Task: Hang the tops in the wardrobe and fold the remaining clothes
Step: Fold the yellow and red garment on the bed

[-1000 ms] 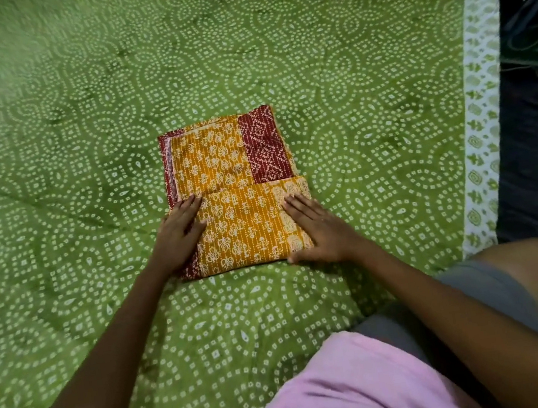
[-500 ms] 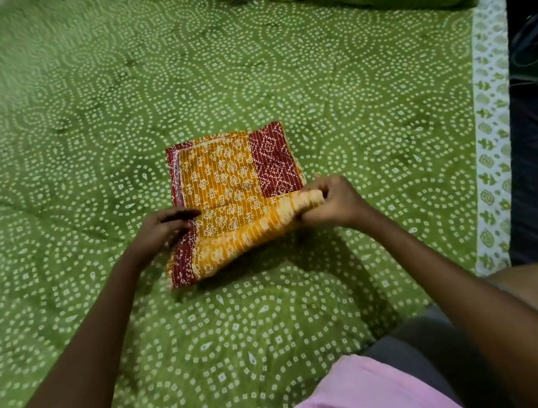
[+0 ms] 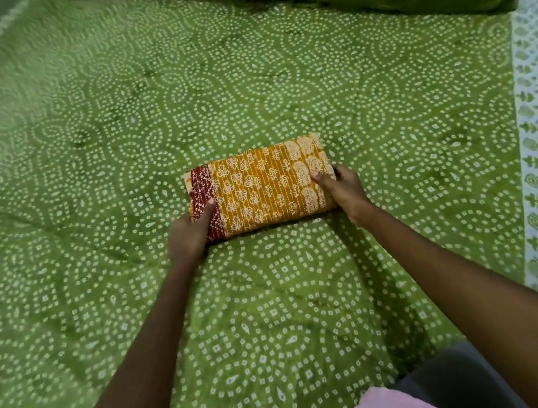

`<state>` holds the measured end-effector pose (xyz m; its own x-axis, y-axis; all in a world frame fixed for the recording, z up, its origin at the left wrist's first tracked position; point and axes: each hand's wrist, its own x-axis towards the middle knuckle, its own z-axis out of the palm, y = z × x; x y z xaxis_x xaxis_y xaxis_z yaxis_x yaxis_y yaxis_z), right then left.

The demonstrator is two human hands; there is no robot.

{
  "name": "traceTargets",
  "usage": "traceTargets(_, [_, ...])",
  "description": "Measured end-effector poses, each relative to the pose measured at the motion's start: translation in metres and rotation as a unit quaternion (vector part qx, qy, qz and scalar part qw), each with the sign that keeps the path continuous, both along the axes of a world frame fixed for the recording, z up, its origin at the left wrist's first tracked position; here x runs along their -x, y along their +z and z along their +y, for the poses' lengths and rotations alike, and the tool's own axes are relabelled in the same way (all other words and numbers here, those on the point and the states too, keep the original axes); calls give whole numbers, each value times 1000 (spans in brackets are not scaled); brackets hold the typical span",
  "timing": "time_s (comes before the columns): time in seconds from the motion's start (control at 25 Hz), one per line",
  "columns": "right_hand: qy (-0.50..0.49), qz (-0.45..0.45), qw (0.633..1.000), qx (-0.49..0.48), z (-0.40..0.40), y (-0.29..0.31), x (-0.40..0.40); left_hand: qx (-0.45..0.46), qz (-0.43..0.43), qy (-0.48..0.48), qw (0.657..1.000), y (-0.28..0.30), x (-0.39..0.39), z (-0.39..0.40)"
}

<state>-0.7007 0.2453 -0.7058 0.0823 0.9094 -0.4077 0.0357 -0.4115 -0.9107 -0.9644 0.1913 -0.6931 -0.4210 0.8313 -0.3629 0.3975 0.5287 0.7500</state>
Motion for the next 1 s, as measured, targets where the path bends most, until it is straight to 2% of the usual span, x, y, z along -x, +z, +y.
traceTargets(0.04, [8,-19,1000,-11,-2,5,1,-23,44,17,999,-5,-6,-6])
traceTargets(0.12, [24,-64,998,-13,-8,7,0,-24,68,35,997,-12,-9,-25])
traceTargets(0.24, [67,-141,987,33,-32,-3,1,-29,138,22,990,-18,-12,-58])
traceTargets(0.36, [71,-246,966,36,-33,0,8,14,184,13,983,-9,-12,-51])
traceTargets(0.44, [75,-395,915,-33,-24,9,20,-13,302,-12,953,5,-14,-38])
traceTargets(0.48, [83,-451,884,-88,-23,13,29,-86,339,-33,936,10,-18,-30])
traceTargets(0.52, [119,-474,862,-136,-26,16,39,-146,350,-77,922,10,-26,-24])
traceTargets(0.56, [186,-486,835,-176,-31,14,50,-168,352,-154,908,7,-36,-17])
traceTargets(0.64, [320,-526,760,-209,-39,-6,65,-105,378,-298,870,-12,-51,-5])
traceTargets(0.68, [349,-548,729,-214,-41,-18,67,-64,406,-328,851,-25,-54,-1])
traceTargets(0.76, [351,-572,711,-208,-35,-35,67,-27,433,-314,844,-45,-54,4])
traceTargets(0.84, [348,-589,700,-204,-27,-41,67,-28,439,-292,849,-53,-56,4])
traceTargets(0.92, [357,-602,684,-204,-16,-43,71,-20,454,-298,839,-55,-56,15])
traceTargets(1.0, [373,-590,687,-202,-5,-39,73,-2,458,-310,833,-53,-57,23])
